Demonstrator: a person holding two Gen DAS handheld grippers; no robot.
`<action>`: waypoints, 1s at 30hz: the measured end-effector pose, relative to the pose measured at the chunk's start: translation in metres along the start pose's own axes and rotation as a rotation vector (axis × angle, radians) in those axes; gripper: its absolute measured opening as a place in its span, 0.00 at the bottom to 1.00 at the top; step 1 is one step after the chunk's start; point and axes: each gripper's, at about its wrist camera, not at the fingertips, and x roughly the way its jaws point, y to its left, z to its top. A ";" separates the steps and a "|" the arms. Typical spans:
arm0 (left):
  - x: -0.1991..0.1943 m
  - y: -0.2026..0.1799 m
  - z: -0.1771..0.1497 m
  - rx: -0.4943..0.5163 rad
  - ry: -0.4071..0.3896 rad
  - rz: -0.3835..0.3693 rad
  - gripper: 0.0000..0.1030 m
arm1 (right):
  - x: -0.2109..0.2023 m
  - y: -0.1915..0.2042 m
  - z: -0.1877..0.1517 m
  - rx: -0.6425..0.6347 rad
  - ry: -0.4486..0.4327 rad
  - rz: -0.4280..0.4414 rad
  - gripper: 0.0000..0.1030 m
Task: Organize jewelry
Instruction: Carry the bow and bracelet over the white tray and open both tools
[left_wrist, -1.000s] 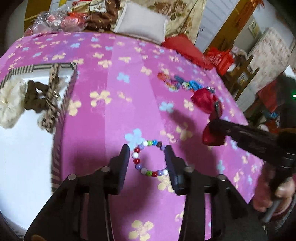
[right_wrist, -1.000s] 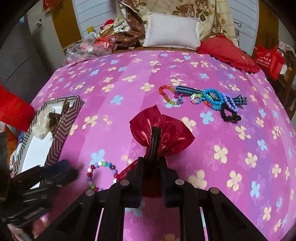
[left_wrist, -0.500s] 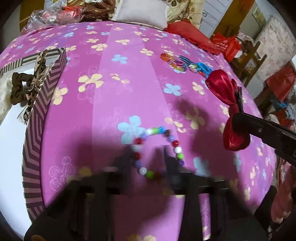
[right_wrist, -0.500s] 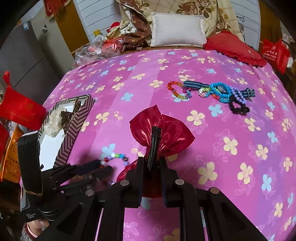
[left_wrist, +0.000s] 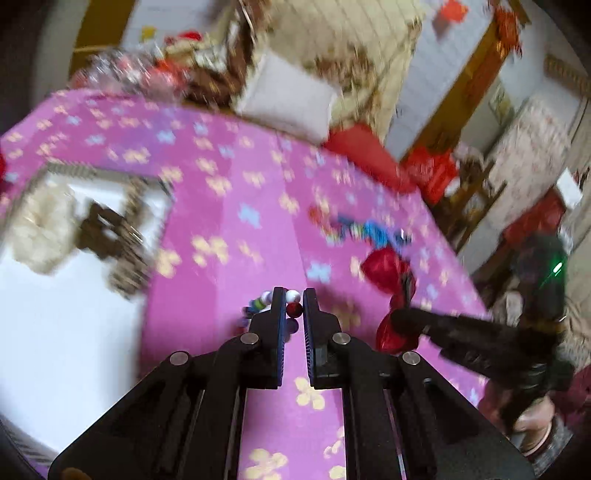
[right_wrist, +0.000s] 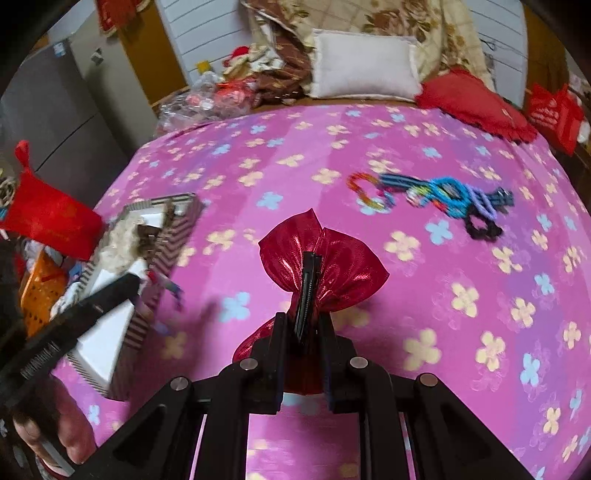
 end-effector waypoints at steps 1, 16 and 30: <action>-0.008 0.005 0.004 -0.009 -0.021 0.007 0.07 | -0.001 0.010 0.003 -0.010 -0.002 0.014 0.14; -0.059 0.177 0.028 -0.341 -0.097 0.366 0.07 | 0.077 0.205 0.025 -0.210 0.161 0.243 0.14; -0.045 0.234 0.021 -0.462 -0.052 0.488 0.07 | 0.155 0.247 -0.004 -0.249 0.319 0.270 0.14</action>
